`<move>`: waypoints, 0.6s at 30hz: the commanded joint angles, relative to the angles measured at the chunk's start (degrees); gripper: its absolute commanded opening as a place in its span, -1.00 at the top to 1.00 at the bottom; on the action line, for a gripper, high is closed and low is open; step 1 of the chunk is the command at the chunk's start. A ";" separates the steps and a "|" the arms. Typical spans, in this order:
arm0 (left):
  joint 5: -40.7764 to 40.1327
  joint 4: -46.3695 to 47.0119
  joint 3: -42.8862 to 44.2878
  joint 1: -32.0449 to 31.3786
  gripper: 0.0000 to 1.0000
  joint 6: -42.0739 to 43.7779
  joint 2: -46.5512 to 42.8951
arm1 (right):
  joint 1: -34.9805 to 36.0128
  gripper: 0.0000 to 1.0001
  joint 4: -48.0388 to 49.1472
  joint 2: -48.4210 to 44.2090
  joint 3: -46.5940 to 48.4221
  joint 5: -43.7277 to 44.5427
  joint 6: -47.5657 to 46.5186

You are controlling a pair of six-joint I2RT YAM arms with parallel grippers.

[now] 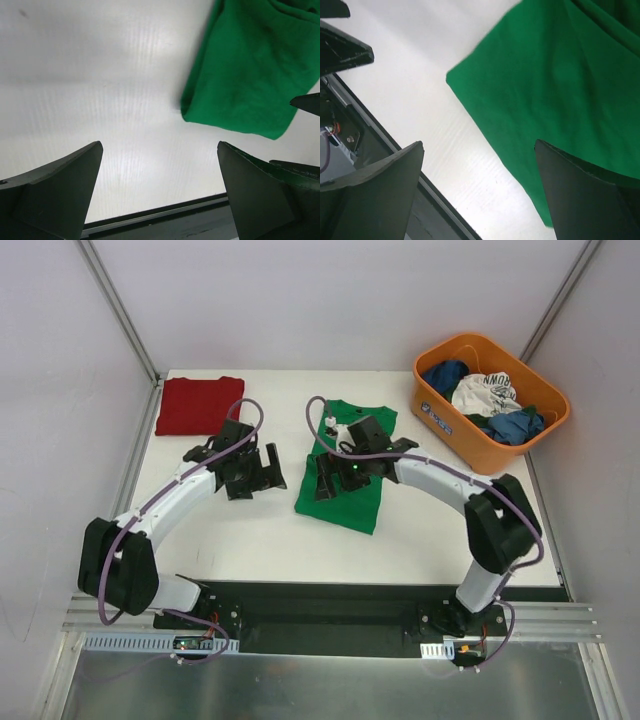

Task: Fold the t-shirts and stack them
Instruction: Fold the folded rectangular tshirt in 1/3 of the way

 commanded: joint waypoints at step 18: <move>3.83 -2.89 -3.95 2.93 -0.99 -2.58 -4.56 | -2.21 -0.93 -3.85 22.82 28.68 11.66 -3.94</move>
